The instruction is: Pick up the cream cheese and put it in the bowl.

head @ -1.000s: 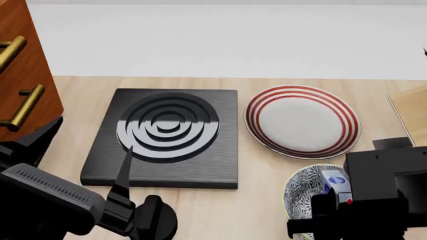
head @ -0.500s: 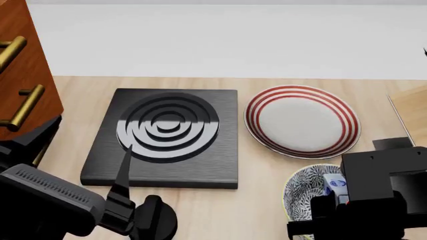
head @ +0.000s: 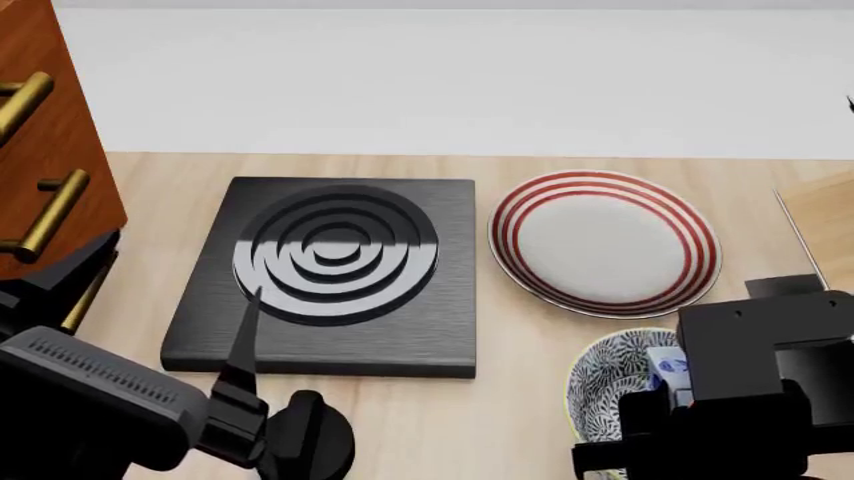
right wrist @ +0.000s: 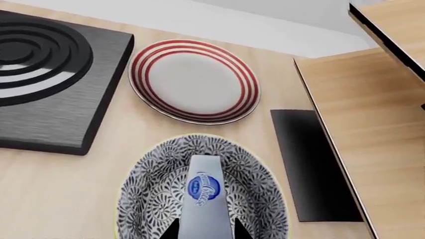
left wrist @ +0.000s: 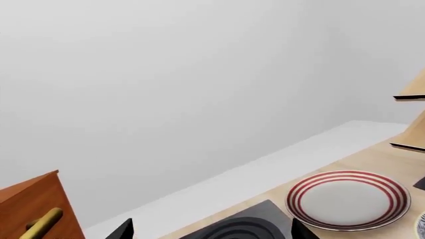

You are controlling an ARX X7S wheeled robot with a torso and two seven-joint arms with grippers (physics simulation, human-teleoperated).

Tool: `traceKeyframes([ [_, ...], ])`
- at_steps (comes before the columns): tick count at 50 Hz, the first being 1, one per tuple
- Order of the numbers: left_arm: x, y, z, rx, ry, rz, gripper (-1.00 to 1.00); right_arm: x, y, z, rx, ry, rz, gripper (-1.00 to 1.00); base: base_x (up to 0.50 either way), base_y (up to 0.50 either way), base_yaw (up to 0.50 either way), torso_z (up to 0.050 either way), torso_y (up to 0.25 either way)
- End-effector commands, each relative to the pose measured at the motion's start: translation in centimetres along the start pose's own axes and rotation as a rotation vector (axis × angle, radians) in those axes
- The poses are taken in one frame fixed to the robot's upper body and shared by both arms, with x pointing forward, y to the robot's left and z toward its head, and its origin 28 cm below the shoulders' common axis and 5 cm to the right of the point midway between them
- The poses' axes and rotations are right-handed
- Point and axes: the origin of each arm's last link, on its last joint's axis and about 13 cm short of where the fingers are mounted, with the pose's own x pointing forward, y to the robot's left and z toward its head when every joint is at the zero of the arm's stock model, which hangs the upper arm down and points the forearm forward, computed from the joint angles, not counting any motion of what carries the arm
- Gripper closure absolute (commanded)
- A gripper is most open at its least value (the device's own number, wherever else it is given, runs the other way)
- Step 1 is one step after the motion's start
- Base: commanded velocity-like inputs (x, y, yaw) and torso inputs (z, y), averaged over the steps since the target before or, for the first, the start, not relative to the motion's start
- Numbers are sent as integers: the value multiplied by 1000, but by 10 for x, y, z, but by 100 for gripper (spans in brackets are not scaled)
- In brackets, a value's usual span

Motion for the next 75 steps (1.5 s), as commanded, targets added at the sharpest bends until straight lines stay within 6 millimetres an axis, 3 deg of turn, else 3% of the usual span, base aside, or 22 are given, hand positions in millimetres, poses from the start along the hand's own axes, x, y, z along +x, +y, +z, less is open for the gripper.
traceKeyframes([
  [1, 0, 1, 1, -4, 0, 1, -100, -1, -2, 3, -14, -20, -23, 100, 0, 0, 0, 0, 0],
  [28, -2, 1, 2, -7, -9, 6, -100, 14, 5, -10, -31, 29, -6, 100, 0, 0, 0, 0, 1],
  [60, -2, 3, 2, -1, -6, 10, -100, 13, 5, -6, -36, 29, -16, 100, 0, 0, 0, 0, 0],
  [61, -3, 3, 2, 0, -6, 10, -100, 13, 5, -6, -37, 26, -15, -100, 0, 0, 0, 0, 0],
  [75, -2, 2, 1, -5, -3, 5, -100, 13, 3, -5, -29, 26, -20, -100, 0, 0, 0, 0, 0],
])
